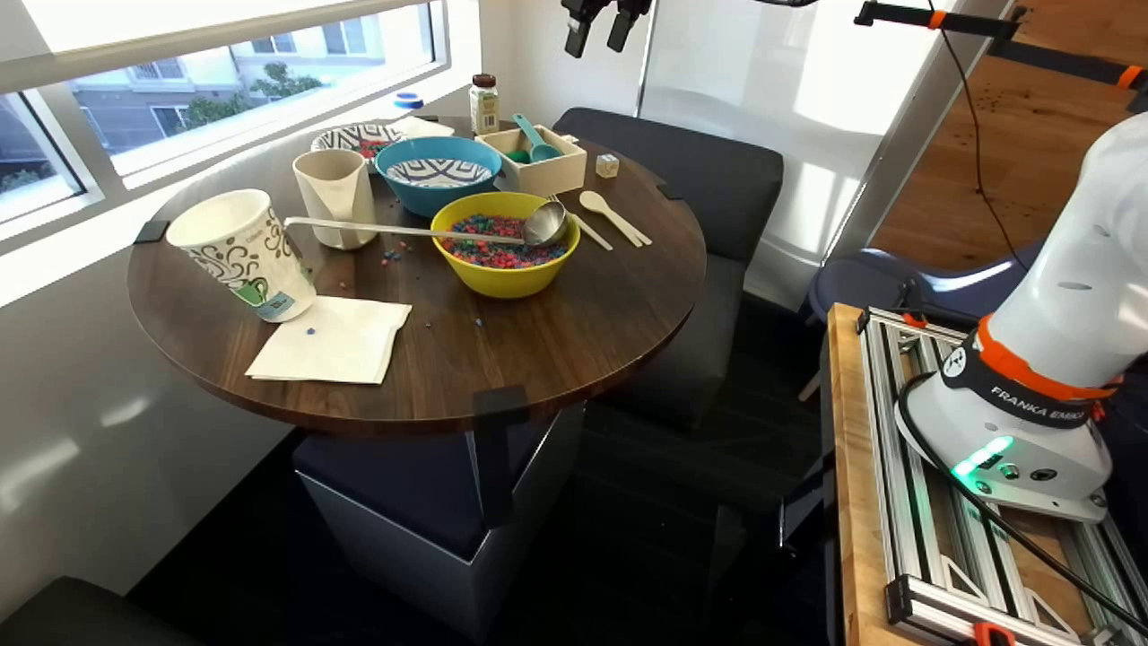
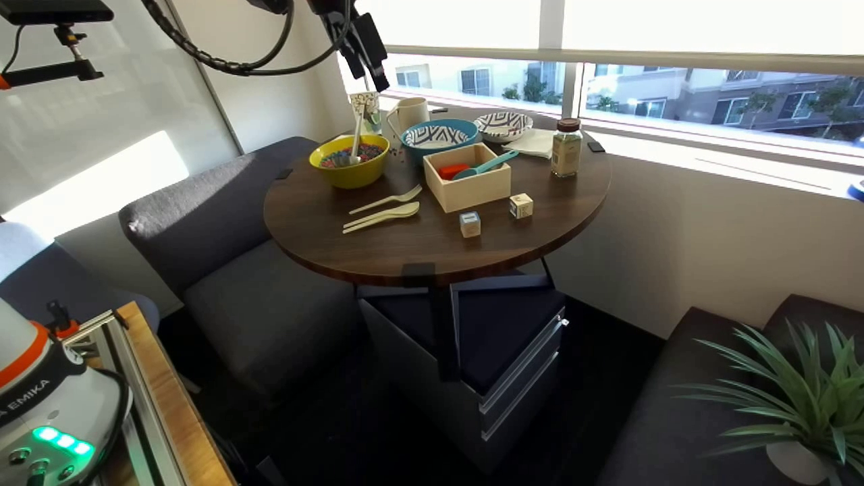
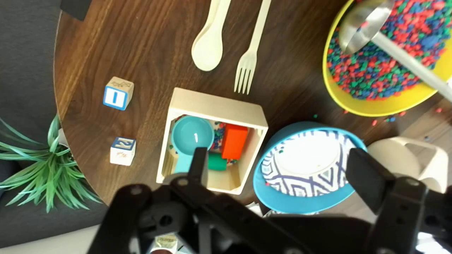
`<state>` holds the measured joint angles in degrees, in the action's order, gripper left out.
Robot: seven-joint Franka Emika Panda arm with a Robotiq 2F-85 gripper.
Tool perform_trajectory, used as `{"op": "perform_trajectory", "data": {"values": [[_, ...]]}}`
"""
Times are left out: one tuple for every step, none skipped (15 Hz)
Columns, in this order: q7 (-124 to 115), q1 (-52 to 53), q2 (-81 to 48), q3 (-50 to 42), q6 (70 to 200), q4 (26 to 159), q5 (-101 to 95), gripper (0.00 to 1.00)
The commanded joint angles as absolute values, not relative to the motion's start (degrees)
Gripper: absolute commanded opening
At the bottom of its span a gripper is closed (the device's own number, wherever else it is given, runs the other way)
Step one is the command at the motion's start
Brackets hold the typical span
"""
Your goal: Pick up the block with i on it and put it on the table
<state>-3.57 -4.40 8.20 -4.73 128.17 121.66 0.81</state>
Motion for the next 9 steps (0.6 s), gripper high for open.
{"op": "perform_trajectory", "data": {"values": [[3.7,-3.7,14.4,-4.7,125.3,126.6,0.6,1.00],[0.3,-4.1,10.9,-4.5,126.6,123.4,0.8,1.00],[1.6,-4.0,12.0,-4.6,126.1,124.2,0.8,1.00],[2.4,-3.9,12.8,-4.6,125.9,124.8,0.8,1.00],[2.7,-3.9,13.2,-4.6,125.9,125.1,0.8,1.00],[2.9,-3.9,13.3,-4.6,125.9,125.3,0.8,1.00],[3.0,-3.9,13.3,-4.6,125.9,125.3,0.8,1.00],[3.1,-3.9,13.3,-4.6,125.9,125.4,0.8,1.00],[3.1,-3.9,13.3,-4.6,125.9,125.4,0.8,1.00]]}}
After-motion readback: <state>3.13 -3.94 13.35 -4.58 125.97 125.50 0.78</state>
